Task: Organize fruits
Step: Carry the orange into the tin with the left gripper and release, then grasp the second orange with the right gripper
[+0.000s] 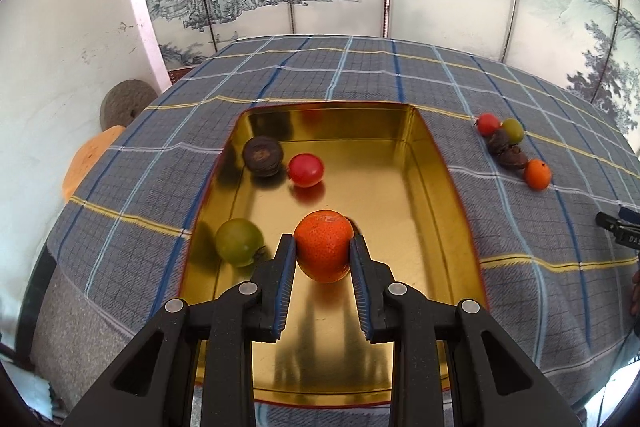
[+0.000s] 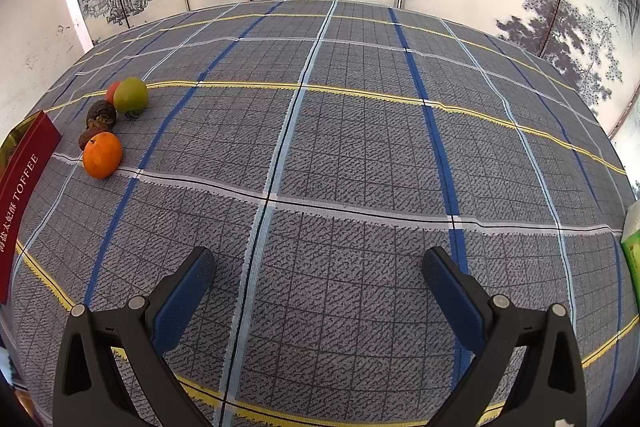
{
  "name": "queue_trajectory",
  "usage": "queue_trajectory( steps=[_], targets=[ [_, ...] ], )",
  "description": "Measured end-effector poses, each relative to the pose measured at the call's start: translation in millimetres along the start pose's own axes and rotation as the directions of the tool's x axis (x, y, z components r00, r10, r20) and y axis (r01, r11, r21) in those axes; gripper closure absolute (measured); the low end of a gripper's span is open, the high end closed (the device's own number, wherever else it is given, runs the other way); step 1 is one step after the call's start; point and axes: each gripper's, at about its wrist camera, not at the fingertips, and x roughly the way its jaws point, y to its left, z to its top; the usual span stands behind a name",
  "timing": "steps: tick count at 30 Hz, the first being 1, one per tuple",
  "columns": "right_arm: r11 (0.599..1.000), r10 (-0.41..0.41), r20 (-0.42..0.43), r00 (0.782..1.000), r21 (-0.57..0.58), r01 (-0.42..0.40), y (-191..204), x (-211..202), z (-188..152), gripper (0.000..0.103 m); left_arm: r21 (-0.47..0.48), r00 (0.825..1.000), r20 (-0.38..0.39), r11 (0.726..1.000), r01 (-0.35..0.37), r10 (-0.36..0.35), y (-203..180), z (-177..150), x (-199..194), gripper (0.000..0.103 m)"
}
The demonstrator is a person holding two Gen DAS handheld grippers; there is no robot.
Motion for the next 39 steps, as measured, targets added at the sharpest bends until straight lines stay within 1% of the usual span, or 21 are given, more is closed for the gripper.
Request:
queue_trajectory(
  steps=[4,16,23,27,29,32,33,34,35,36,38,39],
  targets=[
    [1.000,0.000,0.000,1.000,0.000,0.000,0,0,0,0.000,-0.009,1.000,0.001,1.000,-0.021,0.021,8,-4,-1,0.075],
    [1.000,-0.001,0.001,1.000,0.000,0.001,0,0,0,0.000,-0.067,0.999,-0.009,0.996,-0.054,0.053,36,-14,-3,0.074],
    [1.000,-0.001,0.001,1.000,0.000,0.001,0,0,0,0.000,-0.085,0.999,-0.022,0.995,-0.051,0.049,41,-19,0,0.074],
    [1.000,-0.002,0.001,1.000,0.000,0.002,0,0,0,0.000,-0.077,0.997,0.003,0.994,-0.079,0.079,39,-19,-4,0.073],
    [1.000,-0.002,0.001,1.000,0.000,0.002,0,0,0,0.000,-0.075,0.996,0.007,0.994,-0.084,0.084,39,-18,-7,0.070],
    [1.000,-0.002,0.007,1.000,-0.004,0.002,1,-1,-1,0.000,-0.079,0.995,0.021,0.993,-0.093,0.095,39,-17,-12,0.058],
    [1.000,0.010,0.020,1.000,-0.011,-0.010,2,-3,-1,0.001,-0.079,0.994,0.026,0.992,-0.103,0.105,38,-17,-14,0.052],
    [0.999,0.047,0.042,0.998,-0.023,-0.046,6,-8,0,0.002,-0.078,0.994,0.032,0.991,-0.106,0.109,38,-17,-15,0.049],
    [0.995,0.095,0.063,0.993,-0.034,-0.093,11,-14,1,0.006,-0.074,0.993,0.044,0.992,-0.106,0.110,37,-18,-18,0.049],
    [0.989,0.146,0.084,0.986,-0.044,-0.142,17,-20,2,0.006,-0.070,0.992,0.053,0.992,-0.108,0.112,36,-18,-20,0.049],
    [0.966,0.254,0.116,0.960,-0.086,-0.245,35,-32,8,0.006,-0.061,0.990,0.069,0.991,-0.118,0.122,34,-18,-25,0.049],
    [0.957,0.278,0.119,0.953,-0.113,-0.266,46,-35,11,0.007,-0.059,0.990,0.072,0.991,-0.118,0.122,33,-18,-27,0.049]
  ],
)
